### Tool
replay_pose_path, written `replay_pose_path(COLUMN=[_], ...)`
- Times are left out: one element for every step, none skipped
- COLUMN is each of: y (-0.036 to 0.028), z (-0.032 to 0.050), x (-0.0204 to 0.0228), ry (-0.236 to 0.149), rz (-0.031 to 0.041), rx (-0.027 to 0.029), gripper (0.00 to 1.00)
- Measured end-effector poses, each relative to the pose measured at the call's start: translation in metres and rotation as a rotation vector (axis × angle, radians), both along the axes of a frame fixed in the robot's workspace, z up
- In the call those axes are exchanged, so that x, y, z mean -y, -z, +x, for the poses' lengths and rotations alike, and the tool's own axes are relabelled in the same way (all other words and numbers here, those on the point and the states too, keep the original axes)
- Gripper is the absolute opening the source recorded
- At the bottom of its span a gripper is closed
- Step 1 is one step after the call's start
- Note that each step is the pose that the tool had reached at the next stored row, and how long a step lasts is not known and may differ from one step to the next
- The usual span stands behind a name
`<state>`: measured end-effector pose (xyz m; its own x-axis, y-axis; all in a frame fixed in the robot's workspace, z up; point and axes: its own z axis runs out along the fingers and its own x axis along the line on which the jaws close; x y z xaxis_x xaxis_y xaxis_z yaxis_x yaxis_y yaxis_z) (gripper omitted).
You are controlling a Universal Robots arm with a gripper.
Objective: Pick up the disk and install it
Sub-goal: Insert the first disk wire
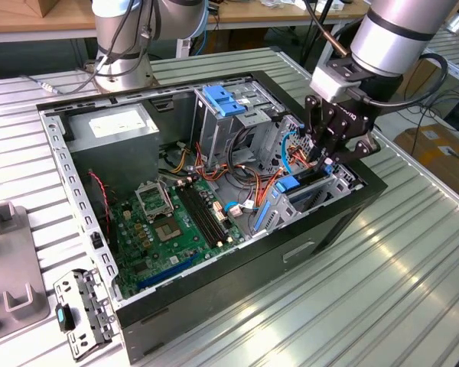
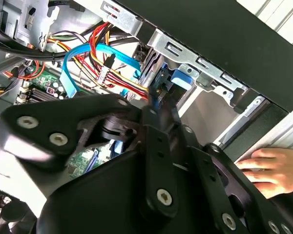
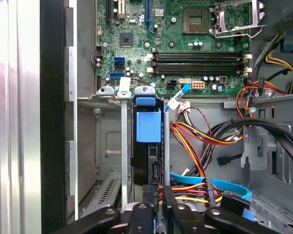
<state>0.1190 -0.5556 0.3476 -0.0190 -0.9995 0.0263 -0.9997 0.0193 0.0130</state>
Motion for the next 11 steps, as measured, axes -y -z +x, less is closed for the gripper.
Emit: replay_pose_path(y=[0.0,0.0,0.0,0.0,-0.0001,-0.0001,-0.0001,-0.0001,-0.0001,-0.0001,-0.0002], z=[0.0,0.0,0.0,0.0,0.0,0.0,0.0,0.0,0.0,0.0,0.0], x=[0.0,0.0,0.0,0.0,0.0,0.0,0.0,0.0,0.0,0.0,0.0], ry=[0.0,0.0,0.0,0.0,0.0,0.0,0.0,0.0,0.0,0.0,0.0], rz=[0.0001,0.0,0.0001,0.0001,0.0,0.0,0.0,0.0001,0.0001,0.0001,0.0], rx=[0.0,0.0,0.0,0.0,-0.0001,0.0,0.0,0.0,0.0,0.0,0.0], gripper=[0.16,0.11,0.11,0.11,0.11,0.11,0.11,0.11,0.11,0.11,0.11])
